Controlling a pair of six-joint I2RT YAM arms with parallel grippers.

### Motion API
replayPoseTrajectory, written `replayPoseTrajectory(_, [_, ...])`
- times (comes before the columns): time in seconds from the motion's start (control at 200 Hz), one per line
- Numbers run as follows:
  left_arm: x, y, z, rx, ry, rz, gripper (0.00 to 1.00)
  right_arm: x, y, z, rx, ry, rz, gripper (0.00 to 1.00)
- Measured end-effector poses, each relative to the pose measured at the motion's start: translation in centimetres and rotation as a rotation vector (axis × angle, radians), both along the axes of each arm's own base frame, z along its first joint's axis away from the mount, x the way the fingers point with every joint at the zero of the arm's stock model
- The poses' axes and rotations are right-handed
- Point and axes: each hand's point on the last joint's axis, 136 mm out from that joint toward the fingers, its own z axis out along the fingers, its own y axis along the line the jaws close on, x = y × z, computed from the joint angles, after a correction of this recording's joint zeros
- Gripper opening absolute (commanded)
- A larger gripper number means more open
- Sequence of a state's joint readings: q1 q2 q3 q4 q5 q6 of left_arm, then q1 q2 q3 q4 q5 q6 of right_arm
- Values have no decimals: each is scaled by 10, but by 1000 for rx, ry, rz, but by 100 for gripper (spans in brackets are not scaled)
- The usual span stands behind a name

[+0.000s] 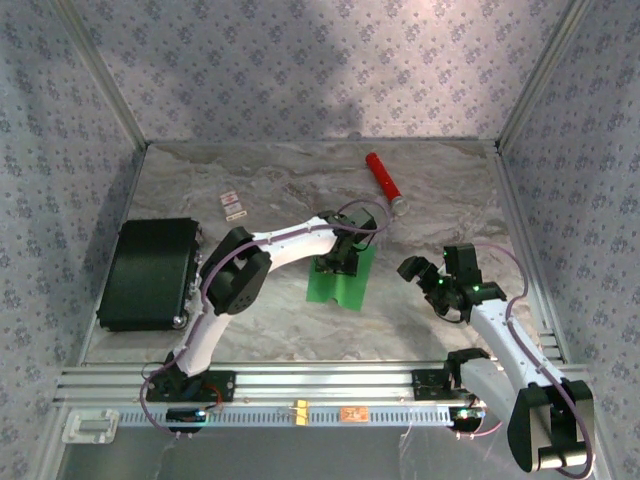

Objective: Fold a paper plane with a square sheet of paper (pick it up from the middle)
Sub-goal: First fold the square sheet of paper in half at the center of the table.

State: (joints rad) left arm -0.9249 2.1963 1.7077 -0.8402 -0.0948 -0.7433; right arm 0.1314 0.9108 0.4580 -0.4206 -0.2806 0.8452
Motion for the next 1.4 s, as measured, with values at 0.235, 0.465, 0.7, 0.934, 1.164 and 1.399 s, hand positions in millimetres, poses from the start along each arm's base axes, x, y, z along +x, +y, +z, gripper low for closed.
replayPoseTrajectory(0.235, [-10,8,4,-39,-10,-8,45,0,-2,0,-7,1,-9,99])
replayPoseTrajectory(0.465, [-19,15,25,-199,-15,37,44,1,-2,0,-5,3,-18,99])
replayPoseTrajectory(0.7, [-15,37,27,-404,17,169,44,4,-1,6,8,-24,-29,98])
replayPoseTrajectory(0.934, [-19,37,38,-585,35,209,43,13,0,36,40,-198,-32,96])
replayPoseTrajectory(1.164, [-11,18,65,-788,33,196,43,15,7,45,69,-261,-4,95])
replayPoseTrajectory(1.399, [-7,0,91,-940,45,164,43,18,15,51,95,-291,39,94])
